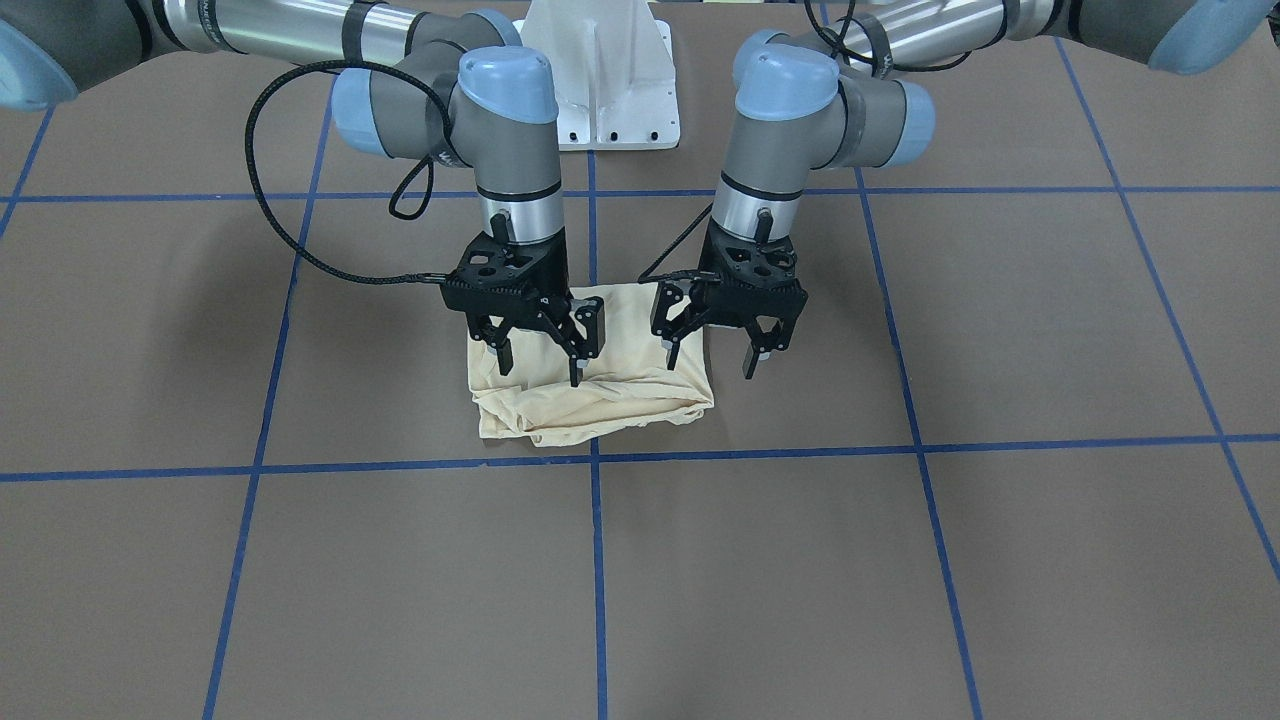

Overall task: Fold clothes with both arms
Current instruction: 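Lay the folded edge onto the far half and press it down with both grippers, then open both grippers and raise them away from the folded shirt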

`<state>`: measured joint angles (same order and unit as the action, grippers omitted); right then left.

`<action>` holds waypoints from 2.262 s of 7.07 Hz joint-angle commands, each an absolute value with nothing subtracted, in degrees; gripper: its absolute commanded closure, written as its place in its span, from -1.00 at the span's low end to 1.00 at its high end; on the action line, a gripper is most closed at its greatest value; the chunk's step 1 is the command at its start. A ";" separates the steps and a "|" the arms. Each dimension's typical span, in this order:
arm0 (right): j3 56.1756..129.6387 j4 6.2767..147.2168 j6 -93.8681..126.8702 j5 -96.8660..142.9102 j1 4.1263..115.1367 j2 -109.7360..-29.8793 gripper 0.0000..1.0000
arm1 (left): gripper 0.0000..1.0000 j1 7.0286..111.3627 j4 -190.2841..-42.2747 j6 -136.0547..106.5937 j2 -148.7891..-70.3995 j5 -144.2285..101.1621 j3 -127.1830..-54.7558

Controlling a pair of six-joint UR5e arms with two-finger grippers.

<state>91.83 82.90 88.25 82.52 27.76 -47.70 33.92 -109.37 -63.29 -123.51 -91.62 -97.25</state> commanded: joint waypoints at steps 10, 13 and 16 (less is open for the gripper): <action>65.83 67.50 85.44 71.71 29.53 -38.23 1.00 | -1.00 34.98 -109.60 -61.08 -120.59 -93.16 -101.25; 66.79 67.67 83.41 79.85 33.03 -37.44 -0.99 | -1.00 35.07 -109.60 -61.08 -120.59 -93.16 -101.25; 77.88 73.96 77.38 91.28 36.90 -43.29 -0.99 | -1.00 35.42 -108.90 -60.74 -120.50 -93.08 -101.51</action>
<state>71.20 70.27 80.32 86.15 35.06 -39.65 35.21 -109.31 -60.96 -120.54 -93.18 -101.34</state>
